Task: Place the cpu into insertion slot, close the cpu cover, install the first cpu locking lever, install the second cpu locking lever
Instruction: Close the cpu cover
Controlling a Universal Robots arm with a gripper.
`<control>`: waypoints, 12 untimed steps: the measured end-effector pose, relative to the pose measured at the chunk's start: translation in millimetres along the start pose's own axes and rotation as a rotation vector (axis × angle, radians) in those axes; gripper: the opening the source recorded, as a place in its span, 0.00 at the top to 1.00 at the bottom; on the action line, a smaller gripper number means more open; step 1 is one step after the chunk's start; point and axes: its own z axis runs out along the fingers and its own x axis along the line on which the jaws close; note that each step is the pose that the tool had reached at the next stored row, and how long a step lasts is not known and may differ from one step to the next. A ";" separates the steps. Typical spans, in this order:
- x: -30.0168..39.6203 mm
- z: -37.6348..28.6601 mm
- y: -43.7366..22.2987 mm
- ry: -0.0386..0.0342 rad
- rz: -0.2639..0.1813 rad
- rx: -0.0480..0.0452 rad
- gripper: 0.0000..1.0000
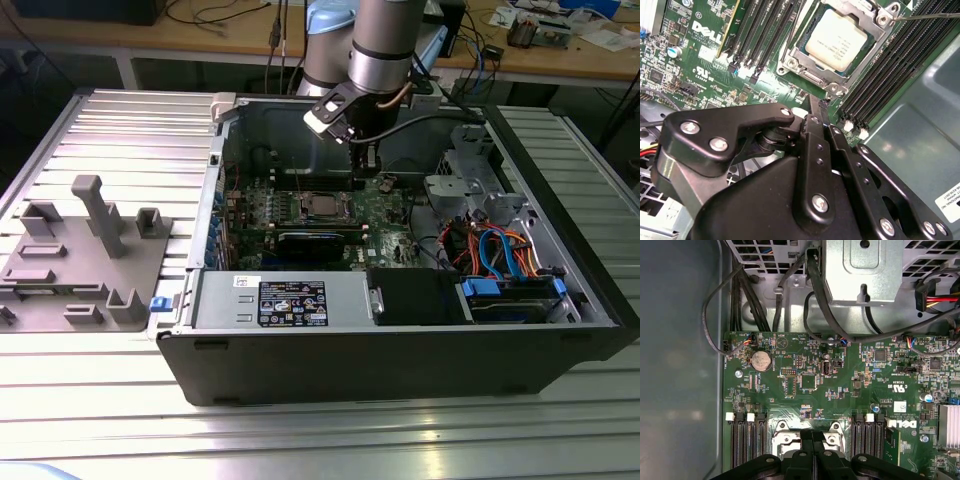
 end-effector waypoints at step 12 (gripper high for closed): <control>-0.9 1.7 -7.6 0.0002 0.000 0.0000 0.89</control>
